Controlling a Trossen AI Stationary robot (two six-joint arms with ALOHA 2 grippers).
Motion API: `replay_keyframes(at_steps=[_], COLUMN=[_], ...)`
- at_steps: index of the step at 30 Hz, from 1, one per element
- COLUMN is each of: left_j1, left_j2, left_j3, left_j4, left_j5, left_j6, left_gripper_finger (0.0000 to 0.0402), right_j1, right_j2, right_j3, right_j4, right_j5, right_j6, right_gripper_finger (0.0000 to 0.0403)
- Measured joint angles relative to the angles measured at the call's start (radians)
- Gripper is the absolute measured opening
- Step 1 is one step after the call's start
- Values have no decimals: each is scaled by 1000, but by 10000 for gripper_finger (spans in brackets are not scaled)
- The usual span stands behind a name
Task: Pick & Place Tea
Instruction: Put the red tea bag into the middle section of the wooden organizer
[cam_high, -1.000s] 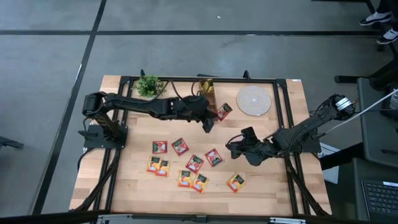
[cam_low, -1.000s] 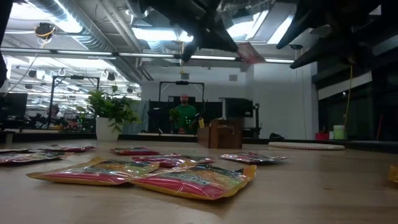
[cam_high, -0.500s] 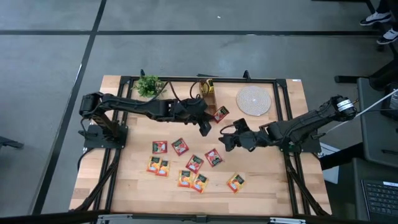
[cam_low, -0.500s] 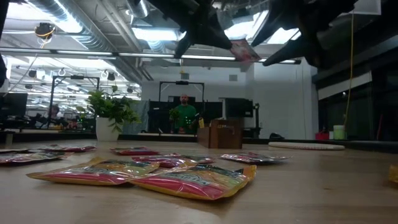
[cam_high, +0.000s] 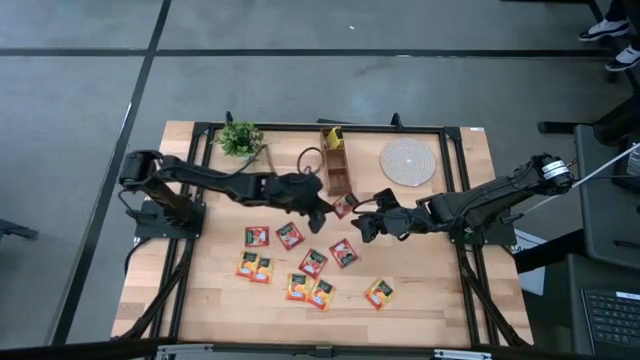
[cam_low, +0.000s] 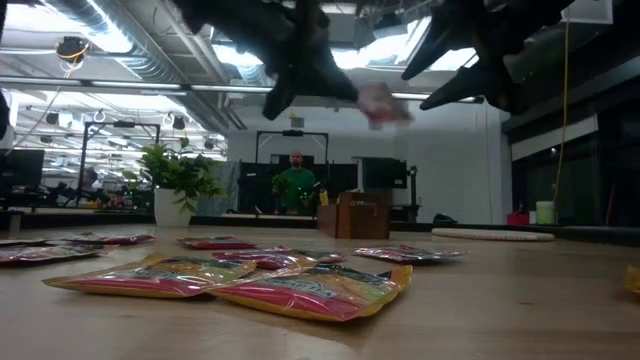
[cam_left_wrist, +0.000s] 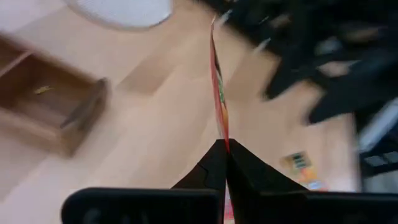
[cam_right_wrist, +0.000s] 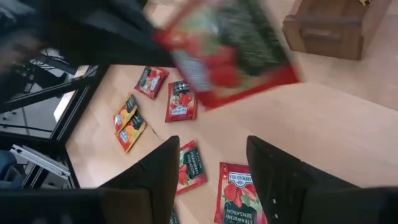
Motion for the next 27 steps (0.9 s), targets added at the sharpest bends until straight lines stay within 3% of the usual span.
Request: replay_keyframes(at_steps=[5, 14, 27], left_j1=[0, 2, 2], left_j2=[-92, -229, -257], left_j3=[-150, -315, -382], left_j4=[245, 546, 701], left_j5=[30, -16, 37], left_j6=[15, 109, 77], left_gripper_finger=[2, 2, 2], right_j1=[0, -46, -106], right_j2=[0, 0, 0], right_j3=[0, 0, 0], right_j4=[19, 256, 412], right_j5=[1, -3, -14], right_j6=[-23, -216, -348], right_gripper_finger=[187, 188, 188])
